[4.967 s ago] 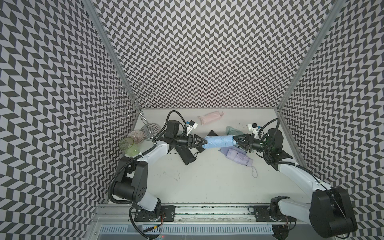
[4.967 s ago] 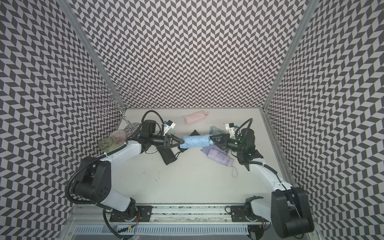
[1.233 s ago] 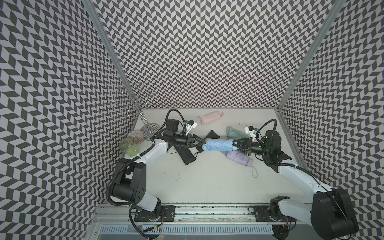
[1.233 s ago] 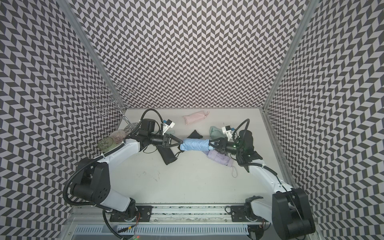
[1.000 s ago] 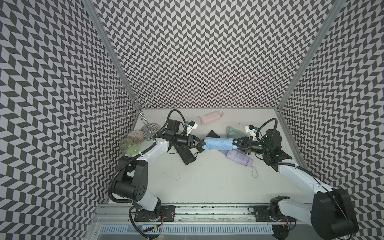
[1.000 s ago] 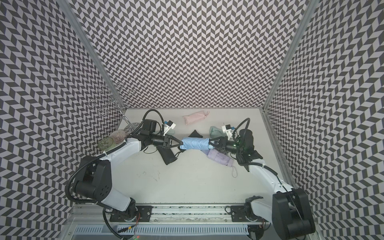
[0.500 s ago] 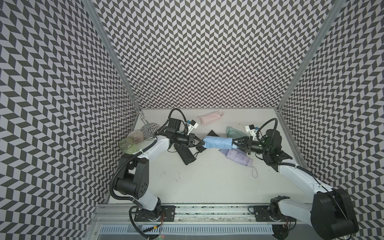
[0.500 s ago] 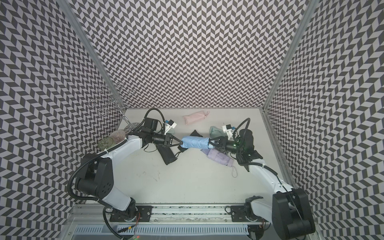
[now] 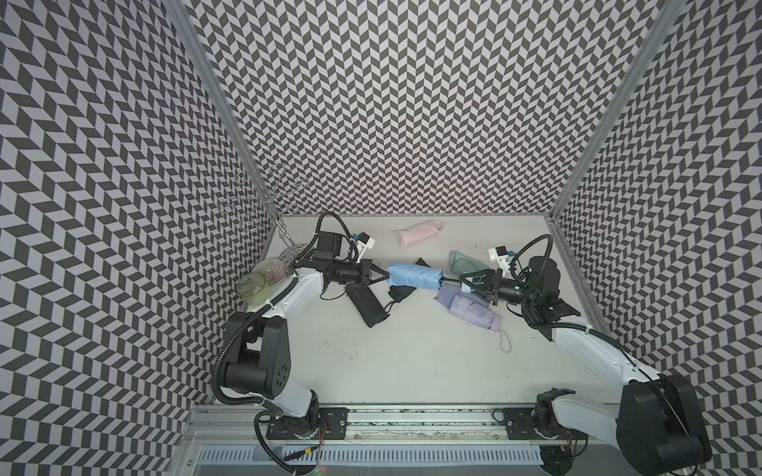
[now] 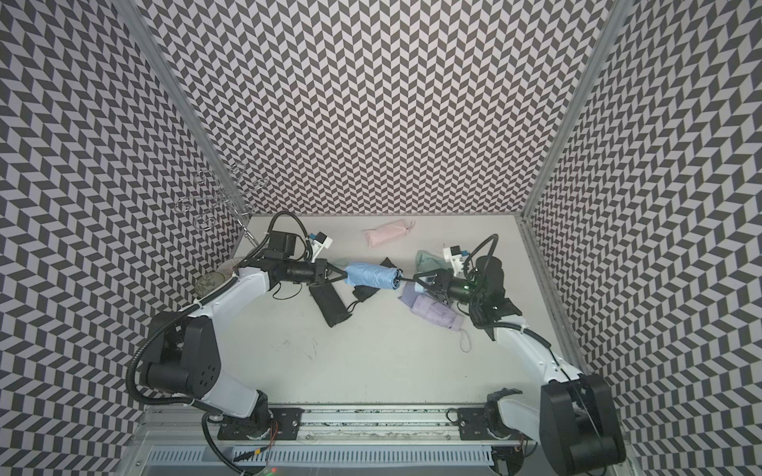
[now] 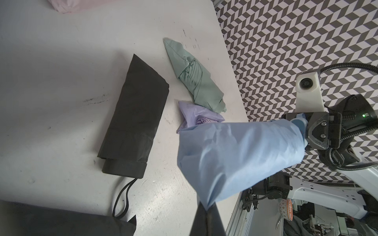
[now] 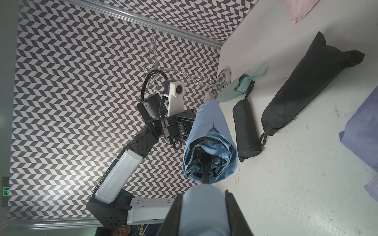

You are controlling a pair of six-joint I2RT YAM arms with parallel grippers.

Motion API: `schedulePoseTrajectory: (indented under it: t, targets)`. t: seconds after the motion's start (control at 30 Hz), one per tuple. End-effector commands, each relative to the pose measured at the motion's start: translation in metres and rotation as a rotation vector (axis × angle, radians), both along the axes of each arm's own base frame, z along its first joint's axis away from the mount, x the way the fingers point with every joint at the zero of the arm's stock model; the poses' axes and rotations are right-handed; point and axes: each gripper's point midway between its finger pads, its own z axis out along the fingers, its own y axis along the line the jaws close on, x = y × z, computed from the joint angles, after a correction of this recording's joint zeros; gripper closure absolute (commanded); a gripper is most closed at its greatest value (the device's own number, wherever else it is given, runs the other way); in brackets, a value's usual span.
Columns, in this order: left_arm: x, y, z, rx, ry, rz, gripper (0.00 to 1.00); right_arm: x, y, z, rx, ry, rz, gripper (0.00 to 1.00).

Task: Take umbrellas out of sleeves
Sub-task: Take out the umbrella from the umbrella sleeve.

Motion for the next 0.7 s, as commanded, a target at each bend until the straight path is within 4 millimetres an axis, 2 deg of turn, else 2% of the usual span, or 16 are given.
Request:
schedulePoseTrajectory:
  t: [0.0, 0.1, 0.3, 0.4, 0.53, 0.67]
  targets:
    - [-0.016, -0.027, 0.032, -0.079, -0.107, -0.125, 1.0, -0.007, 0.006, 0.023, 0.025, -0.108, 0.058, 0.96]
    - [-0.025, -0.041, 0.04, -0.106, -0.125, -0.186, 1.0, -0.008, 0.011, 0.02, -0.005, -0.103, 0.087, 0.88]
    - [-0.033, -0.053, 0.057, -0.142, -0.163, -0.238, 1.0, -0.01, 0.014, 0.012, -0.022, -0.082, 0.097, 0.86]
    - [-0.034, -0.055, 0.059, -0.145, -0.171, -0.242, 1.0, -0.011, 0.015, 0.011, -0.021, -0.082, 0.101, 0.77]
    - [-0.04, -0.06, 0.066, -0.174, -0.174, -0.281, 1.0, -0.009, 0.016, 0.009, -0.029, -0.075, 0.109, 0.7]
    - [-0.044, -0.065, 0.069, -0.183, -0.179, -0.305, 1.0, -0.008, 0.017, 0.006, -0.032, -0.069, 0.121, 0.56]
